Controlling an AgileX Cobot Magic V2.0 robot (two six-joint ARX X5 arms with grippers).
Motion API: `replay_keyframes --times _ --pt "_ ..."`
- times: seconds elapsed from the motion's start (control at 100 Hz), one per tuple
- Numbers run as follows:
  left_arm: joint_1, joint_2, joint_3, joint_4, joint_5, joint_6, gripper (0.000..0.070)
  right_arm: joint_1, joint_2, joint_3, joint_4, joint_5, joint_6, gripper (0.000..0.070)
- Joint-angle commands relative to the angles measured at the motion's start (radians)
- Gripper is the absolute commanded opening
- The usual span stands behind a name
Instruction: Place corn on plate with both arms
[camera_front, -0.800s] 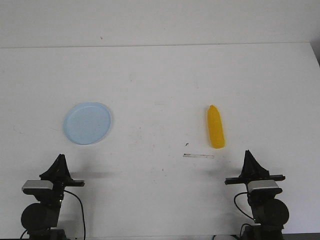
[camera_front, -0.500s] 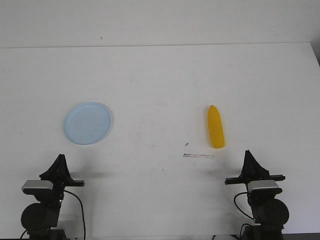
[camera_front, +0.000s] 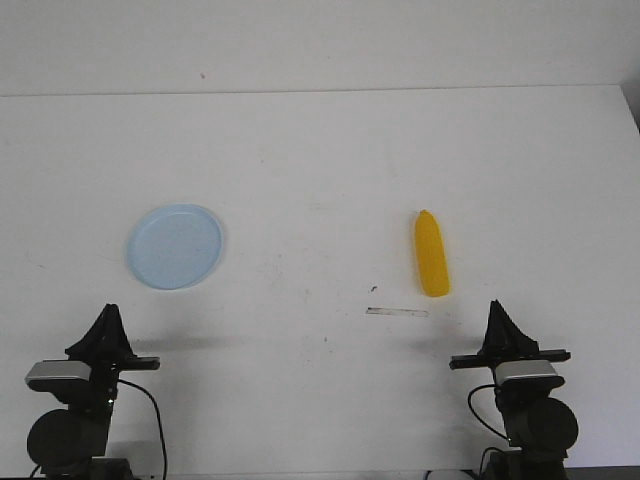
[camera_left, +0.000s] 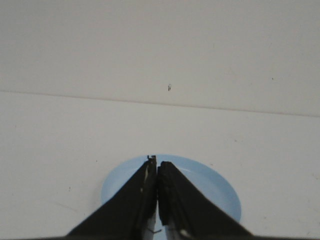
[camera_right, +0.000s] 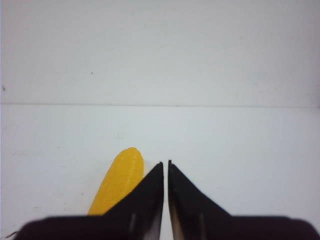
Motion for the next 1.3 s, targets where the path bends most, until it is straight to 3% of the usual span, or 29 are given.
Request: replay_keyframes --times 0.0,0.19,0.38,0.83,0.9,1.07,1.17,1.29 --pt "-0.002 0.018 0.059 -0.022 -0.003 -0.003 0.0001 0.002 -0.001 -0.001 0.01 0.002 0.003 0.0015" --pt "-0.002 0.121 0.207 -0.148 -0.003 0.001 0.0001 0.002 -0.001 -0.001 0.01 0.002 0.003 0.0015" --pt "-0.002 0.303 0.361 -0.286 -0.004 0.054 0.0001 0.002 -0.001 -0.001 0.01 0.002 0.003 0.0015" --pt "0.003 0.797 0.587 -0.412 -0.003 0.046 0.0001 0.002 -0.001 -0.001 0.01 0.002 0.003 0.0015" --pt "0.011 0.879 0.651 -0.478 -0.002 0.01 0.0001 0.002 -0.001 -0.001 0.01 0.002 0.003 0.0015" --pt "0.046 1.067 0.803 -0.642 0.003 -0.171 0.0001 0.002 -0.001 -0.001 0.01 0.002 0.003 0.0015" --pt "0.095 1.163 0.865 -0.703 0.079 -0.203 0.0001 0.002 -0.001 -0.001 0.01 0.002 0.003 0.0015" --pt "0.19 1.263 0.908 -0.722 0.296 -0.203 0.0001 0.002 -0.001 -0.001 0.01 0.002 0.003 0.0015"
